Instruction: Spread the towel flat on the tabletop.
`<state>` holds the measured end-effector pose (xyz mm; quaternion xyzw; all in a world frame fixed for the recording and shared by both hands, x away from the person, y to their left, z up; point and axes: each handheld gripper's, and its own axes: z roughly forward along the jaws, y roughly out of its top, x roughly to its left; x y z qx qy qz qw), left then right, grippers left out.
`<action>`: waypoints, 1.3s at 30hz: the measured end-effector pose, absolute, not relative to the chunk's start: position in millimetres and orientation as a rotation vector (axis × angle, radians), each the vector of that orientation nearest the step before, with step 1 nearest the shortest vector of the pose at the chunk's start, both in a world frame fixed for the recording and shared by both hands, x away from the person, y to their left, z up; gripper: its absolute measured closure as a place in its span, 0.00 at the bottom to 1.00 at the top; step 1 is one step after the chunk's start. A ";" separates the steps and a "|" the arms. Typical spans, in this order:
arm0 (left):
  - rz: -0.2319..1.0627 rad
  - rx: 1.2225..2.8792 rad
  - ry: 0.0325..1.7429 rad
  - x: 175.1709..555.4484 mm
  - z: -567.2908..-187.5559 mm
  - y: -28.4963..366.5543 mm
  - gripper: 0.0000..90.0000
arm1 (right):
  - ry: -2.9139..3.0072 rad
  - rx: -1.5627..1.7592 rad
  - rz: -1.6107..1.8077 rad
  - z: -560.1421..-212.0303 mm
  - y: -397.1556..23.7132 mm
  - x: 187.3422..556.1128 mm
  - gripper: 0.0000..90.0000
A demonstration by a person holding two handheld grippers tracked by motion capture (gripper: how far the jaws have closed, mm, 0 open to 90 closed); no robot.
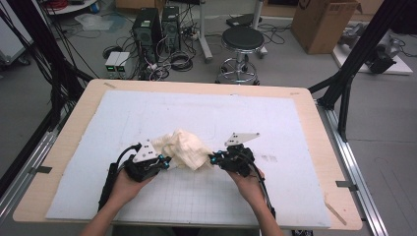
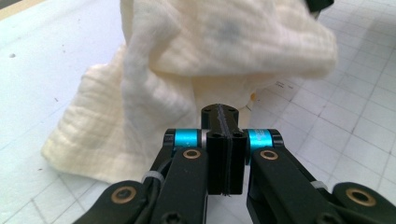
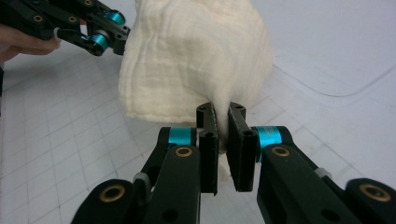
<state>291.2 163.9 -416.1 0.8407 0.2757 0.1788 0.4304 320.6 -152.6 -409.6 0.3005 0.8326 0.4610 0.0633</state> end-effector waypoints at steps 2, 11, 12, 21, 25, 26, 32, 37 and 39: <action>0.448 2.099 0.686 290.3 -415.3 166.0 1.00 | 2.498 0.921 1.382 -406.4 -161.4 319.2 0.93; 0.370 2.081 0.652 290.2 -420.9 156.8 0.93 | 2.437 0.998 1.335 -401.7 -204.0 306.7 0.93; 0.367 2.082 0.653 290.8 -421.9 154.4 0.90 | 2.440 1.001 1.331 -403.7 -206.8 306.1 0.93; 0.385 2.159 0.669 305.1 -434.7 132.4 0.69 | 2.494 0.990 1.289 -416.2 -202.1 304.4 0.91; 0.417 2.200 0.678 309.4 -440.2 126.3 0.75 | 2.504 0.991 1.275 -419.7 -199.9 307.3 0.91; 0.426 2.199 0.676 309.4 -440.3 125.5 0.77 | 2.509 1.006 1.273 -420.4 -200.0 307.7 0.91; 0.438 2.201 0.655 307.0 -433.9 123.9 0.90 | 2.507 1.009 1.282 -422.1 -200.7 309.8 0.90; 0.417 2.165 0.650 304.3 -424.9 130.5 0.94 | 2.487 1.011 1.295 -419.5 -203.2 308.8 0.90; 0.411 2.152 0.651 303.9 -421.2 134.2 0.94 | 2.478 1.000 1.305 -418.3 -203.5 308.0 0.90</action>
